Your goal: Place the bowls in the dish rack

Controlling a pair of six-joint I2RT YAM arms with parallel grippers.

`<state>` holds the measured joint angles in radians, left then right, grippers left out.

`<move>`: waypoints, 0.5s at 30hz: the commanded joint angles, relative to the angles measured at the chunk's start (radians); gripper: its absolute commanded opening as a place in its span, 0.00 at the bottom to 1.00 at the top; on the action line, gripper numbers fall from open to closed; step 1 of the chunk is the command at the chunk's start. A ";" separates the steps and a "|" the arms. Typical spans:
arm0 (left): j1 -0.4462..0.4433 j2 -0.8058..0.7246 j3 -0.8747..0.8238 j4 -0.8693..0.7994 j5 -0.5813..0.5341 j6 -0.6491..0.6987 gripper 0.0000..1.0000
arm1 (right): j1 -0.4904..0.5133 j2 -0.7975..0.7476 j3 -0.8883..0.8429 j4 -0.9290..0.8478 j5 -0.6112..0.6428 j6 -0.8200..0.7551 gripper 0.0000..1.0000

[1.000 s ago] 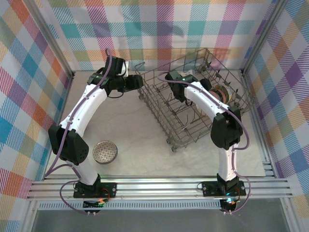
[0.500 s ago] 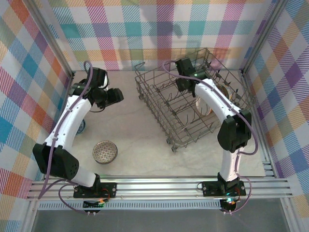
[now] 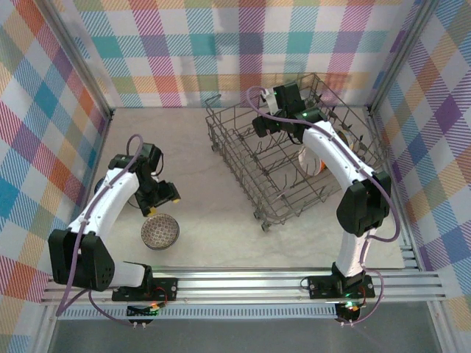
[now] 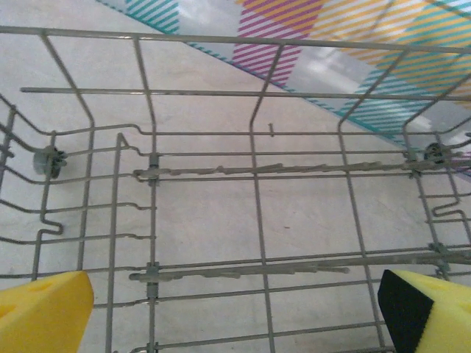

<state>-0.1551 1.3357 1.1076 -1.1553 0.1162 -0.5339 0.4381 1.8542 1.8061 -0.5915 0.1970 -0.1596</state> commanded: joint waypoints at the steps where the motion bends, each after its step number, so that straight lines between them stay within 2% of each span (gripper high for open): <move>1: 0.001 -0.048 -0.058 -0.050 0.028 -0.057 0.75 | -0.017 -0.049 -0.036 0.050 -0.100 -0.018 0.99; 6: -0.023 -0.043 -0.129 -0.017 0.031 -0.081 0.76 | -0.024 -0.049 -0.047 0.061 -0.162 0.000 0.99; 15: -0.116 0.080 -0.164 0.081 0.028 -0.094 0.77 | -0.024 -0.071 -0.084 0.058 -0.218 0.036 0.99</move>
<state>-0.2531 1.3849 0.9558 -1.1095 0.1337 -0.6132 0.4171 1.8286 1.7348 -0.5526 0.0216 -0.1471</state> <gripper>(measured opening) 0.770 0.993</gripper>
